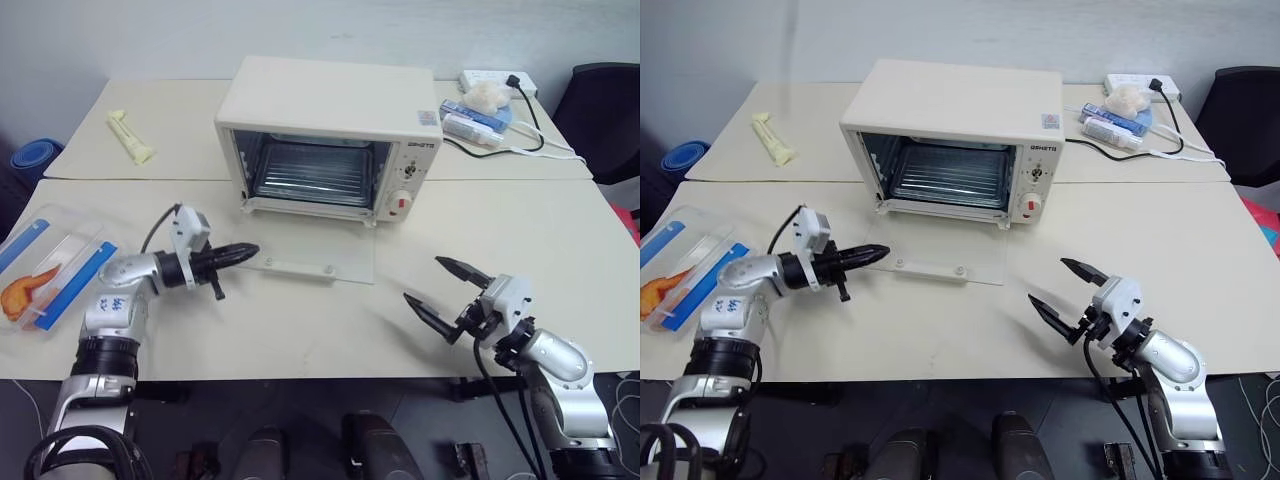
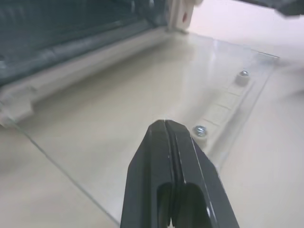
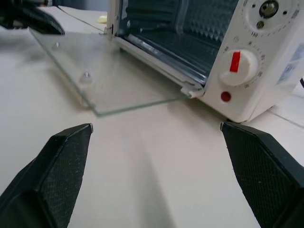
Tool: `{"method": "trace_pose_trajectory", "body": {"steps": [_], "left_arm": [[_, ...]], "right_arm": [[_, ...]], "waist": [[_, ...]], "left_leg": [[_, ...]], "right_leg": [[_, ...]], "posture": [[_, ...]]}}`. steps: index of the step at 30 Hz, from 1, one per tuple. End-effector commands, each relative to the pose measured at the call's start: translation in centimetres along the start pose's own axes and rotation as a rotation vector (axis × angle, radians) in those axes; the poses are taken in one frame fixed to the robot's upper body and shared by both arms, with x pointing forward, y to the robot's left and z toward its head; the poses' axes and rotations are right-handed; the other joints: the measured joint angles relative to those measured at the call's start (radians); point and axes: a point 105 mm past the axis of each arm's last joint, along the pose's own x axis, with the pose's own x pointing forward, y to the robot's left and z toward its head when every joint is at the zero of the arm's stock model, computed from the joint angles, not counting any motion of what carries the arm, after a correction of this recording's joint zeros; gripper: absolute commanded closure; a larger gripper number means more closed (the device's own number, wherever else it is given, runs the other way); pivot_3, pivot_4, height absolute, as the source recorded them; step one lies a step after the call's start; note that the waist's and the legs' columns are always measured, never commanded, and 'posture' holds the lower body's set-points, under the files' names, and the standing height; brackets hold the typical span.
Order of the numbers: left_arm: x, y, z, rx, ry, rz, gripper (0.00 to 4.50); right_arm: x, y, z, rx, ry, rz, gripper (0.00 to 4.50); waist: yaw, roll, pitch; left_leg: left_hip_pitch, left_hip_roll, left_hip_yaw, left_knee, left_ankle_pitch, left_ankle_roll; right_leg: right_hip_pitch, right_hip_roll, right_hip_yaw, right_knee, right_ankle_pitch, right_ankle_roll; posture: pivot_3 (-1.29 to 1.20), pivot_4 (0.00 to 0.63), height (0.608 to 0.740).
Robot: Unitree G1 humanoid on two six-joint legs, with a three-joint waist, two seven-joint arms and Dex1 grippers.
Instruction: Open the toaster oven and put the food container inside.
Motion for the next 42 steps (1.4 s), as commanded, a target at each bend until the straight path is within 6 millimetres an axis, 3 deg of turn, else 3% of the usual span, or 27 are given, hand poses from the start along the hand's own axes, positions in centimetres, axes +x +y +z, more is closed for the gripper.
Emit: {"method": "trace_pose_trajectory", "body": {"steps": [1, 3, 7, 10, 15, 18, 20, 25, 28, 33, 37, 42], "left_arm": [[-0.4, 0.1, 0.9, 0.039, -0.039, 0.068, 4.49], [-1.0, -0.3, 1.3, 0.046, -0.089, 0.101, 4.49], [-4.0, -1.0, 4.2, 0.030, -0.293, 0.242, 3.61], [-8.3, -1.7, 4.9, 0.014, -0.353, 0.438, 2.66], [-16.1, -3.3, 3.3, -0.043, -0.337, 0.771, 1.14], [-22.6, -4.8, 2.3, -0.075, -0.350, 1.055, 0.18], [-27.4, -6.2, 1.3, -0.115, -0.370, 1.252, 0.06], [-34.1, -8.9, -1.5, -0.263, -0.390, 1.540, 0.06], [-36.1, -8.4, -3.0, -0.379, -0.351, 1.668, 0.06], [-35.2, -6.4, -1.7, -0.437, -0.409, 1.590, 0.06], [-34.2, -2.6, -0.9, -0.613, -0.347, 1.536, 0.06], [-35.6, 0.1, -2.2, -0.725, -0.194, 1.664, 0.06]], "right_arm": [[0.5, -0.4, 2.4, -0.037, -0.079, 0.042, 0.00], [1.4, -0.4, 3.1, -0.022, -0.106, 0.078, 0.00], [3.5, 0.3, 4.7, 0.036, -0.187, 0.173, 0.00], [4.9, 1.5, 5.7, 0.060, -0.236, 0.269, 0.00], [6.5, 3.2, 6.6, 0.089, -0.298, 0.364, 0.00], [7.3, 4.2, 7.3, 0.107, -0.344, 0.417, 0.00], [7.6, 4.5, 7.6, 0.107, -0.364, 0.440, 0.00], [7.9, 4.7, 7.9, 0.081, -0.395, 0.451, 0.00], [8.1, 5.0, 8.1, 0.052, -0.407, 0.471, 0.00], [8.1, 5.3, 8.3, 0.040, -0.416, 0.488, 0.00], [7.7, 7.1, 8.5, -0.039, -0.428, 0.613, 0.00], [7.9, 7.6, 8.4, -0.048, -0.434, 0.633, 0.00]], "waist": [[0.002, 0.000, 0.000], [0.002, 0.000, 0.000], [-0.002, 0.000, 0.000], [-0.005, 0.000, 0.000], [0.000, 0.000, 0.000], [0.002, -0.001, -0.001], [0.001, -0.002, -0.001], [0.004, -0.001, -0.001], [0.003, -0.001, -0.001], [0.001, -0.004, -0.002], [0.001, -0.003, -0.002], [-0.006, -0.002, -0.001]], "left_leg": [[0.000, 0.000, 0.000, 0.000, 0.000, 0.000], [0.000, -0.001, 0.000, 0.001, 0.000, 0.000], [0.000, 0.000, 0.000, 0.000, 0.000, 0.000], [-0.001, 0.001, -0.001, -0.001, 0.000, 0.000], [0.000, 0.001, 0.000, -0.001, -0.002, 0.001], [0.000, 0.001, -0.001, 0.000, -0.002, 0.003], [0.001, 0.001, -0.001, 0.000, -0.003, 0.003], [0.002, 0.000, -0.003, 0.000, -0.003, 0.004], [0.010, 0.000, -0.006, -0.002, -0.004, 0.004], [0.014, 0.000, -0.009, -0.003, -0.005, 0.003], [0.014, 0.001, -0.010, -0.004, -0.006, 0.002], [0.015, 0.000, -0.010, -0.005, -0.006, 0.002]], "right_leg": [[0.000, 0.000, 0.000, 0.000, 0.000, 0.000], [0.001, -0.001, 0.000, 0.000, 0.000, 0.000], [0.000, -0.001, 0.000, 0.000, 0.000, 0.000], [0.000, -0.001, 0.000, -0.001, 0.000, 0.000], [0.000, -0.001, 0.000, -0.003, 0.000, 0.000], [0.002, -0.002, -0.001, -0.004, 0.000, 0.000], [0.003, -0.002, -0.001, -0.005, 0.000, 0.000], [0.006, -0.003, -0.003, -0.007, 0.000, 0.000], [0.016, -0.003, -0.006, -0.011, -0.001, -0.001], [0.020, -0.004, -0.008, -0.011, -0.001, -0.002], [0.019, -0.004, -0.010, -0.010, -0.002, -0.004], [0.018, -0.003, -0.009, -0.009, -0.002, -0.004]], "posture": [[0.00, 0.150, 0.740], [0.00, 0.150, 0.740], [0.00, 0.150, 0.740], [0.00, 0.150, 0.740], [0.00, 0.150, 0.740], [0.00, 0.150, 0.740], [0.00, 0.150, 0.740], [0.00, 0.150, 0.740], [0.00, 0.150, 0.740], [0.00, 0.150, 0.740], [0.00, 0.150, 0.740], [0.00, 0.150, 0.740]]}}
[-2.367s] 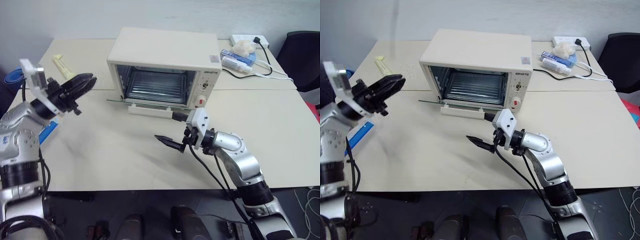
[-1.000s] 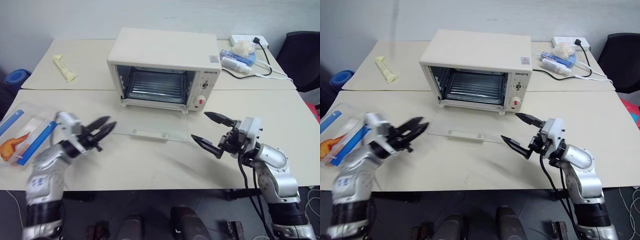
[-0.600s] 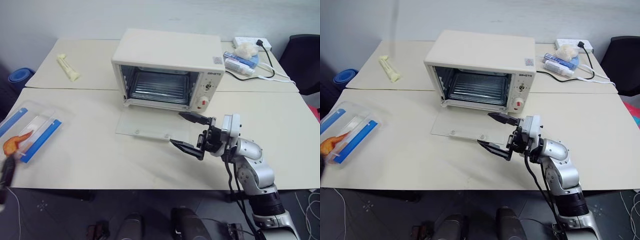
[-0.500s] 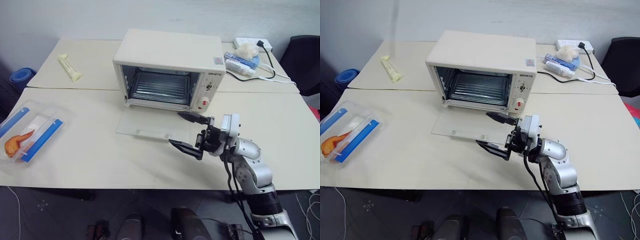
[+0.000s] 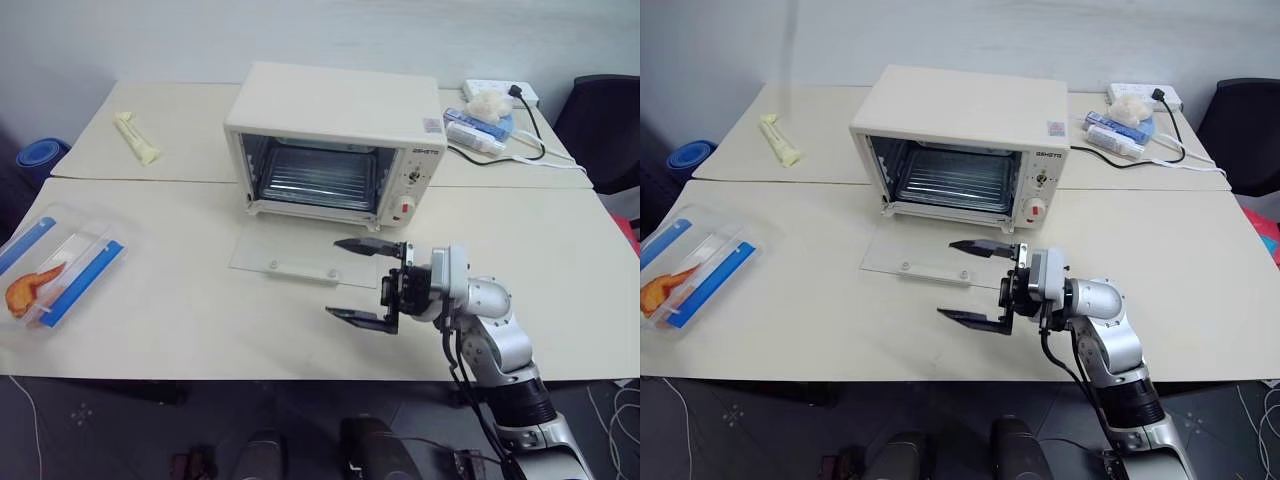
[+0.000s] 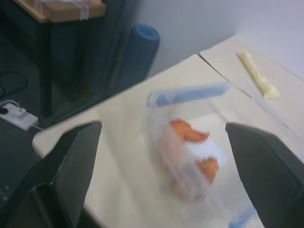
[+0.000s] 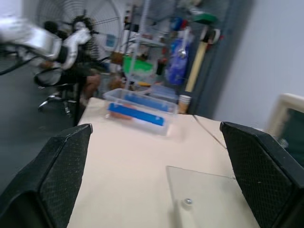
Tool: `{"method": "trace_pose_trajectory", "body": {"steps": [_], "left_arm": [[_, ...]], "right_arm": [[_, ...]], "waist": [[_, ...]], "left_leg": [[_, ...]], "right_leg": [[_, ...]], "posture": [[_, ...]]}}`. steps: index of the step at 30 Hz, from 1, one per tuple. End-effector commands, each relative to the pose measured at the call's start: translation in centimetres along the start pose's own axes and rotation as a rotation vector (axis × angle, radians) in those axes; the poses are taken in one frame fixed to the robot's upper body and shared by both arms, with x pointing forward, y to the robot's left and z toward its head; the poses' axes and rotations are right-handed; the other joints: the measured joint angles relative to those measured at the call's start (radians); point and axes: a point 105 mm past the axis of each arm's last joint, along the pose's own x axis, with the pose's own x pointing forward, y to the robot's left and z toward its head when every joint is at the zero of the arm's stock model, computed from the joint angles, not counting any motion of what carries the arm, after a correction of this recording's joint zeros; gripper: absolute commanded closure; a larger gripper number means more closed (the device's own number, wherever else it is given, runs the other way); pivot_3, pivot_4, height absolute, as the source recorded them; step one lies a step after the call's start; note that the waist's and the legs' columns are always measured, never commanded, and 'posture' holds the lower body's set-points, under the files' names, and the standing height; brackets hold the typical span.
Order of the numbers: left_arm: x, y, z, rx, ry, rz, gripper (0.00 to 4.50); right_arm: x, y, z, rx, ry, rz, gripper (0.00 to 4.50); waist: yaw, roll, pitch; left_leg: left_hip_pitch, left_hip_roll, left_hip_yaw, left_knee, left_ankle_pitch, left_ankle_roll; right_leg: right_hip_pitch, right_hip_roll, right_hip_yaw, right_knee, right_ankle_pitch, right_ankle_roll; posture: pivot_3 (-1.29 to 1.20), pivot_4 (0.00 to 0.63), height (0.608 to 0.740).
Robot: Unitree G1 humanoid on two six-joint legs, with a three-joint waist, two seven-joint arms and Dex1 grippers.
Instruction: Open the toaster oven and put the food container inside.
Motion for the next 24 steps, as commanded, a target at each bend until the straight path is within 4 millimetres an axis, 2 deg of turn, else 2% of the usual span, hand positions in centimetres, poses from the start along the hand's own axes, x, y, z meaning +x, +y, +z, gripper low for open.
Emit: {"method": "trace_pose_trajectory", "body": {"steps": [1, 6, 7, 9, 13, 20, 21, 24], "left_arm": [[1.6, 1.0, -0.6, -0.006, 0.087, 0.090, 0.06], [3.1, 0.9, -1.3, -0.024, 0.180, 0.105, 0.06], [3.3, 1.1, -1.3, -0.020, 0.185, 0.120, 0.24], [3.5, 1.0, -1.6, -0.015, 0.208, 0.104, 0.67], [3.8, 0.8, -1.8, -0.003, 0.223, 0.085, 1.81], [4.4, 0.0, -0.9, 0.000, 0.200, 0.066, 4.02], [4.5, -0.1, -0.6, -0.006, 0.193, 0.062, 4.20], [4.8, -0.8, 0.2, 0.000, 0.180, 0.040, 4.22]], "right_arm": [[0.4, -0.1, 0.8, -0.041, -0.024, -0.001, 0.00], [0.4, -0.3, 0.8, -0.035, -0.020, -0.019, 0.00], [0.3, -0.4, 0.8, -0.036, -0.017, -0.026, 0.00], [0.2, -0.6, 0.9, -0.041, -0.008, -0.043, 0.00], [0.1, -0.8, 0.8, -0.041, -0.002, -0.059, 0.00], [0.2, -1.0, 0.7, -0.044, 0.005, -0.070, 0.00], [0.2, -1.0, 0.7, -0.045, 0.006, -0.070, 0.00], [0.2, -1.3, 0.6, -0.050, 0.011, -0.072, 0.00]], "waist": [[-0.001, 0.000, 0.000], [0.002, -0.001, 0.000], [0.002, -0.001, 0.000], [0.000, -0.001, 0.000], [0.000, 0.000, 0.000], [0.003, -0.001, -0.001], [0.004, -0.001, 0.000], [-0.003, -0.001, 0.000]], "left_leg": [[0.000, 0.000, 0.000, -0.001, 0.000, 0.000], [0.000, 0.000, 0.000, -0.003, 0.000, -0.001], [0.000, 0.000, 0.000, -0.003, 0.000, -0.001], [0.000, 0.000, 0.000, -0.003, 0.000, -0.001], [0.000, 0.000, 0.000, -0.005, 0.001, -0.003], [0.000, 0.000, 0.000, -0.009, 0.002, -0.004], [0.000, 0.000, 0.000, -0.008, 0.002, -0.004], [0.000, 0.000, 0.000, -0.008, 0.002, -0.004]], "right_leg": [[-0.001, 0.000, 0.000, 0.000, 0.000, 0.000], [-0.002, 0.000, -0.001, 0.000, 0.000, 0.000], [-0.002, 0.000, -0.001, 0.000, 0.000, 0.000], [-0.002, 0.000, 0.000, -0.001, 0.000, 0.000], [-0.003, 0.000, 0.000, -0.001, 0.000, 0.000], [-0.004, 0.000, -0.001, -0.001, 0.000, -0.001], [-0.003, 0.000, -0.001, -0.001, 0.000, -0.001], [-0.004, -0.001, 0.000, -0.001, 0.000, -0.001]], "posture": [[0.00, 0.150, 0.740], [0.00, 0.150, 0.740], [0.00, 0.150, 0.740], [0.00, 0.150, 0.740], [0.00, 0.150, 0.740], [0.00, 0.150, 0.740], [0.00, 0.150, 0.740], [0.00, 0.150, 0.740]]}}
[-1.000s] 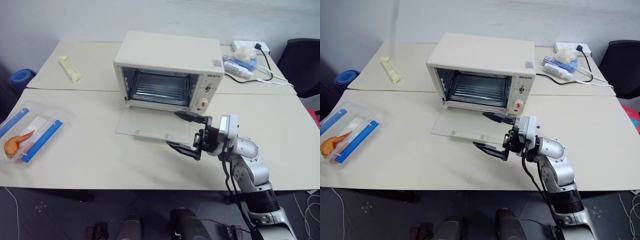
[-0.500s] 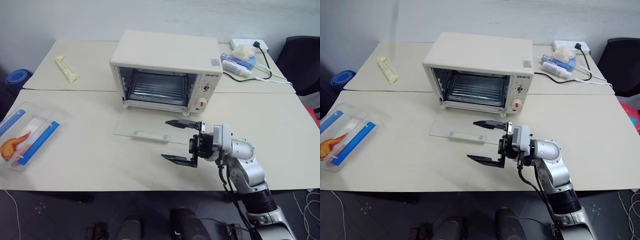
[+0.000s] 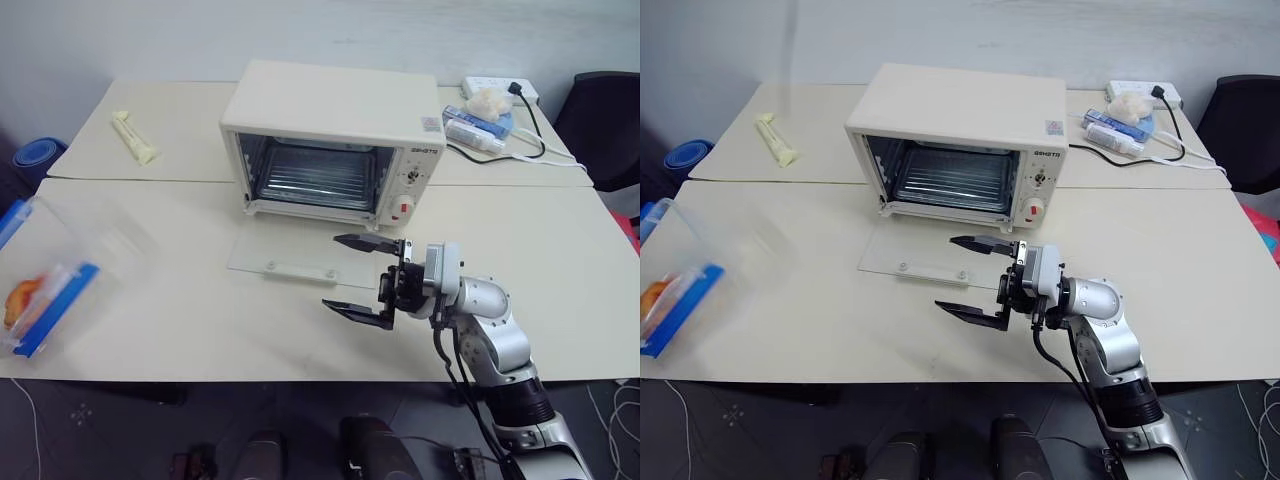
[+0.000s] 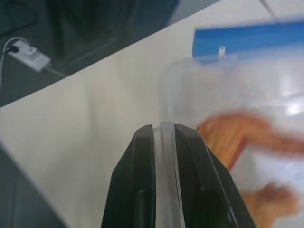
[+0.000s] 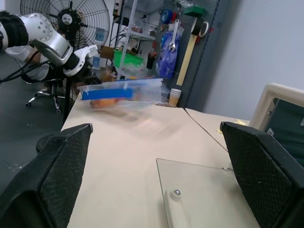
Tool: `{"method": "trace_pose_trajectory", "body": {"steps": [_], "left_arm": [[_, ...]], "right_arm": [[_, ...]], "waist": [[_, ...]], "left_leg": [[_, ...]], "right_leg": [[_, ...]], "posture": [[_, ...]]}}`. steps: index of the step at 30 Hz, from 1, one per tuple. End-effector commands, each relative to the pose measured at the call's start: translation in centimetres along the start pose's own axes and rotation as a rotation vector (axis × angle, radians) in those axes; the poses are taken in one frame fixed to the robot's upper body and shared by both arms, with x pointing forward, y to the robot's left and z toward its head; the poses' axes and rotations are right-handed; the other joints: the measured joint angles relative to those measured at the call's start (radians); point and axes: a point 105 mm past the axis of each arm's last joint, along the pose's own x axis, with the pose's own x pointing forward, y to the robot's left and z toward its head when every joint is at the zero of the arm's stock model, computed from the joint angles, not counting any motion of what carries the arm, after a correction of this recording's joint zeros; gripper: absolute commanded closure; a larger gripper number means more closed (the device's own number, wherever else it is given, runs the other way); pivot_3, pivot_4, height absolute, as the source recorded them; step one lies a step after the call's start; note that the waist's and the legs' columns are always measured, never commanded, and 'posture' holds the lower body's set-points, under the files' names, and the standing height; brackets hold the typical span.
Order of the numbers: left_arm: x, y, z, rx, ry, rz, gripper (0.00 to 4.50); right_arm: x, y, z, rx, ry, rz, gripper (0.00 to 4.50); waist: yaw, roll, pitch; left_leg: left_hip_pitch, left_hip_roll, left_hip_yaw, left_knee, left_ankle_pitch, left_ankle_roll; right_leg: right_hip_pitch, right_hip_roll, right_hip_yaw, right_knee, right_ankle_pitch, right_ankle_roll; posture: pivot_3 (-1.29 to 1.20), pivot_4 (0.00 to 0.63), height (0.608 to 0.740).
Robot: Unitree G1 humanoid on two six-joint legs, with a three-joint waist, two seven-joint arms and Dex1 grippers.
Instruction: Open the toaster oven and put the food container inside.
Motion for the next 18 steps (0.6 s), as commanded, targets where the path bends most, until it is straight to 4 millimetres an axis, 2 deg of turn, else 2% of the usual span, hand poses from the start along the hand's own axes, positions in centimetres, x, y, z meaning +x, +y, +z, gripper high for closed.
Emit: {"method": "trace_pose_trajectory", "body": {"steps": [1, 6, 9, 12, 15, 18], "left_arm": [[-0.5, -0.7, 2.3, 0.036, -0.050, -0.011, 4.22], [-0.6, -3.2, 3.4, 0.092, -0.056, -0.078, 4.22], [-1.3, -7.9, 4.0, 0.181, -0.038, -0.231, 4.22], [-2.4, -13.1, 3.3, 0.349, 0.018, -0.385, 4.22], [-3.0, -17.9, 1.8, 0.431, 0.068, -0.534, 4.22], [-3.2, -22.0, -0.5, 0.535, 0.153, -0.631, 4.22]], "right_arm": [[0.2, -0.4, 0.8, -0.047, -0.016, -0.001, 0.00], [0.0, -0.7, 0.7, -0.056, -0.007, -0.011, 0.00], [-0.3, -0.7, 0.6, -0.060, 0.007, -0.024, 0.00], [-1.3, -1.0, 0.6, -0.066, 0.035, -0.057, 0.00], [-2.8, -1.3, 0.6, -0.074, 0.082, -0.105, 0.00], [-4.5, -1.5, 0.7, -0.084, 0.136, -0.163, 0.00]], "waist": [[-0.004, 0.000, 0.000], [0.002, -0.001, 0.000], [0.003, -0.002, -0.001], [0.011, -0.004, -0.002], [0.010, -0.002, 0.000], [0.008, 0.000, 0.001]], "left_leg": [[0.000, 0.000, 0.000, -0.001, 0.000, 0.000], [0.000, 0.000, 0.000, -0.002, 0.000, -0.001], [-0.001, 0.000, 0.000, -0.001, 0.000, 0.000], [-0.002, -0.001, -0.003, -0.001, 0.000, 0.000], [-0.003, -0.003, -0.003, -0.001, 0.000, 0.000], [-0.003, -0.003, -0.003, -0.001, 0.002, -0.004]], "right_leg": [[0.000, 0.000, 0.000, 0.000, 0.000, 0.000], [-0.001, 0.000, -0.001, 0.000, 0.000, 0.000], [-0.001, -0.001, -0.001, -0.001, 0.000, 0.000], [-0.001, -0.001, -0.002, -0.001, 0.000, 0.000], [0.000, -0.003, -0.002, -0.001, 0.000, 0.000], [-0.001, -0.002, -0.002, -0.001, 0.000, 0.000]], "posture": [[0.00, 0.150, 0.740], [0.00, 0.150, 0.740], [0.00, 0.150, 0.740], [0.00, 0.150, 0.740], [0.00, 0.150, 0.740], [0.00, 0.150, 0.740]]}}
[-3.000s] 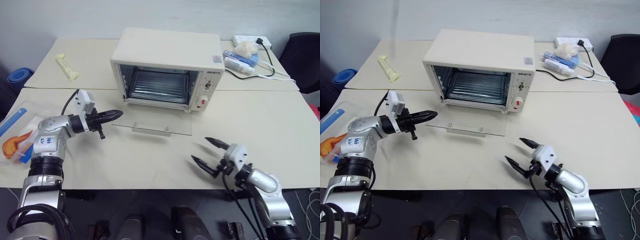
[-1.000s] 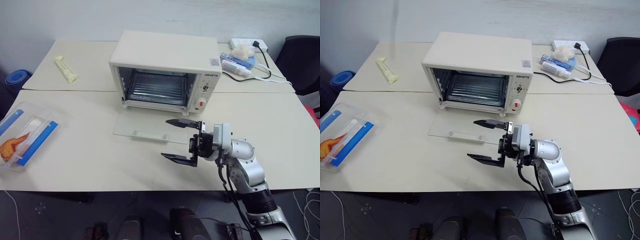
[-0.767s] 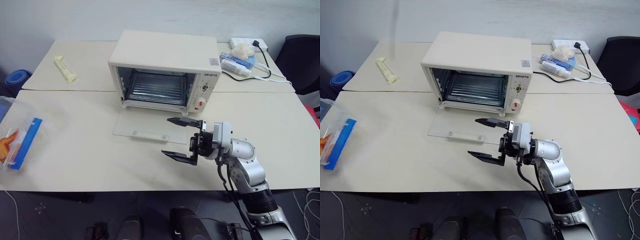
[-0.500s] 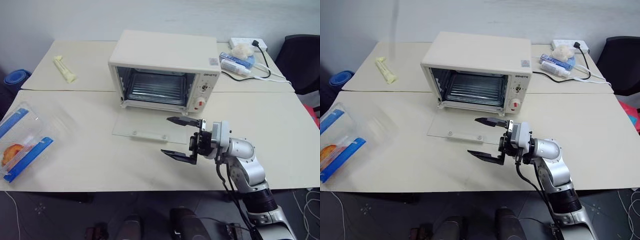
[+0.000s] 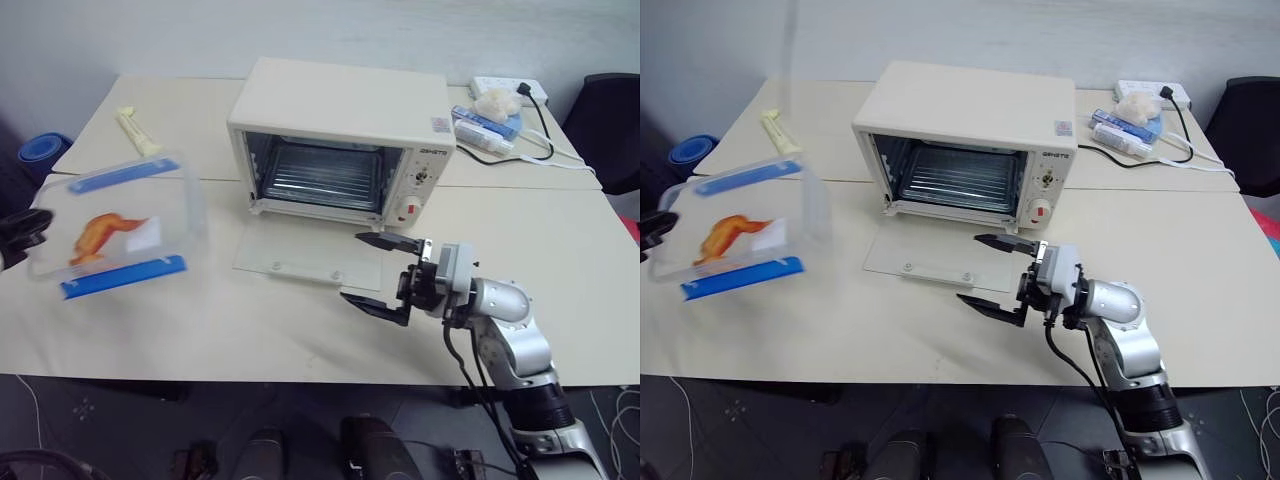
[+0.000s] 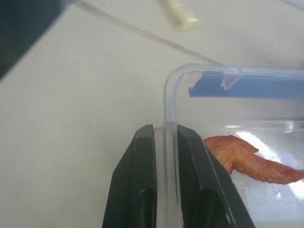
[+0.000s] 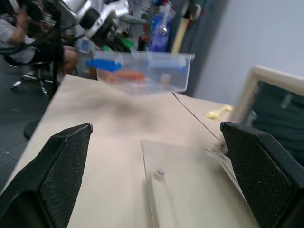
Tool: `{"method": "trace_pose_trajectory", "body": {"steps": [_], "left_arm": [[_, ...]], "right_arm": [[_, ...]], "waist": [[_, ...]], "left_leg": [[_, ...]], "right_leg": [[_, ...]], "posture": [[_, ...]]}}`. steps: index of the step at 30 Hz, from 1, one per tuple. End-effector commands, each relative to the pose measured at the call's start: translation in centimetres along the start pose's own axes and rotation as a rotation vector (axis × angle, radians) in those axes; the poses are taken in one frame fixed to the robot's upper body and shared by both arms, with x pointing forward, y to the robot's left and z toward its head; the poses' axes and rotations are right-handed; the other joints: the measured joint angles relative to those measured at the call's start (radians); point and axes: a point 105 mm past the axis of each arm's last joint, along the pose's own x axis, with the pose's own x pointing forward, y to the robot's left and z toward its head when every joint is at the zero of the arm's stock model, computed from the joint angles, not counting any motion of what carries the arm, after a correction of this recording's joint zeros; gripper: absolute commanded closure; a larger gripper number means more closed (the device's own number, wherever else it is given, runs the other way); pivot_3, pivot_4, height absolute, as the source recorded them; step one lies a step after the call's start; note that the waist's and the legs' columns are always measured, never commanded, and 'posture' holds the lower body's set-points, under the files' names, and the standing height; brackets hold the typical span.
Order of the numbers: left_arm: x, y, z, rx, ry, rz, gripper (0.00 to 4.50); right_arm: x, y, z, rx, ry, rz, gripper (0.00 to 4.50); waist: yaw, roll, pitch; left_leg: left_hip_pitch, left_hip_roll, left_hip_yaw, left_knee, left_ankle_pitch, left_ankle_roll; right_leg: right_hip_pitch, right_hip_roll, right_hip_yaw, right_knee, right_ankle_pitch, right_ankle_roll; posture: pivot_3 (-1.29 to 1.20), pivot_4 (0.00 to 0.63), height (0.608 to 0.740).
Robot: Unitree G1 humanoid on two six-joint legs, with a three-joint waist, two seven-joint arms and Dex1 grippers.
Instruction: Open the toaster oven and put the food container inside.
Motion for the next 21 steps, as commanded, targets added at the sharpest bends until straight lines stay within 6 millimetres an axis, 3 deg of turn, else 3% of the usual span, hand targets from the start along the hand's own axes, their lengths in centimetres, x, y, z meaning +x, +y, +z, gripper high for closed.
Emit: {"method": "trace_pose_trajectory", "body": {"steps": [1, 7, 9, 13, 19, 21], "left_arm": [[2.0, -4.6, 0.1, 0.100, 0.063, -0.130, 4.22], [6.8, -12.3, -0.1, 0.179, 0.112, -0.299, 4.22], [8.2, -13.9, -0.3, 0.179, 0.117, -0.290, 4.22], [9.7, -16.3, -1.4, 0.221, 0.125, -0.306, 4.22], [11.5, -17.8, -1.9, 0.228, 0.116, -0.315, 4.22], [11.7, -18.5, -1.8, 0.221, 0.105, -0.333, 3.53]], "right_arm": [[-1.7, -0.6, 1.2, -0.058, 0.025, -0.071, 0.00], [-4.5, -0.5, 1.3, -0.080, 0.113, -0.197, 0.00], [-5.0, -0.1, 1.5, -0.086, 0.128, -0.228, 0.00], [-5.5, 0.6, 1.9, -0.098, 0.138, -0.299, 0.00], [-5.5, 1.5, 2.1, -0.092, 0.145, -0.357, 0.00], [-5.6, 1.6, 2.1, -0.094, 0.149, -0.363, 0.00]], "waist": [[-0.001, 0.001, 0.001], [-0.001, 0.001, 0.001], [-0.005, 0.001, 0.001], [-0.005, 0.001, 0.001], [0.000, 0.001, 0.001], [0.000, 0.001, 0.001]], "left_leg": [[0.000, 0.000, 0.000, 0.000, 0.000, 0.000], [-0.007, 0.002, 0.001, 0.005, 0.002, -0.003], [-0.016, 0.002, 0.002, 0.012, 0.002, -0.003], [-0.016, 0.002, 0.007, 0.013, 0.003, -0.003], [-0.014, 0.002, 0.007, 0.014, 0.007, -0.004], [-0.013, 0.001, 0.007, 0.014, 0.007, -0.004]], "right_leg": [[0.000, 0.001, 0.000, 0.000, 0.000, 0.000], [-0.005, 0.005, 0.001, 0.005, 0.000, 0.001], [-0.013, 0.005, 0.002, 0.010, 0.001, 0.001], [-0.016, 0.006, 0.006, 0.010, 0.001, 0.002], [-0.014, 0.006, 0.007, 0.011, 0.002, 0.003], [-0.014, 0.006, 0.007, 0.011, 0.002, 0.003]], "posture": [[0.00, 0.150, 0.740], [0.00, 0.150, 0.740], [0.00, 0.150, 0.740], [0.00, 0.150, 0.740], [0.00, 0.150, 0.740], [0.00, 0.150, 0.740]]}}
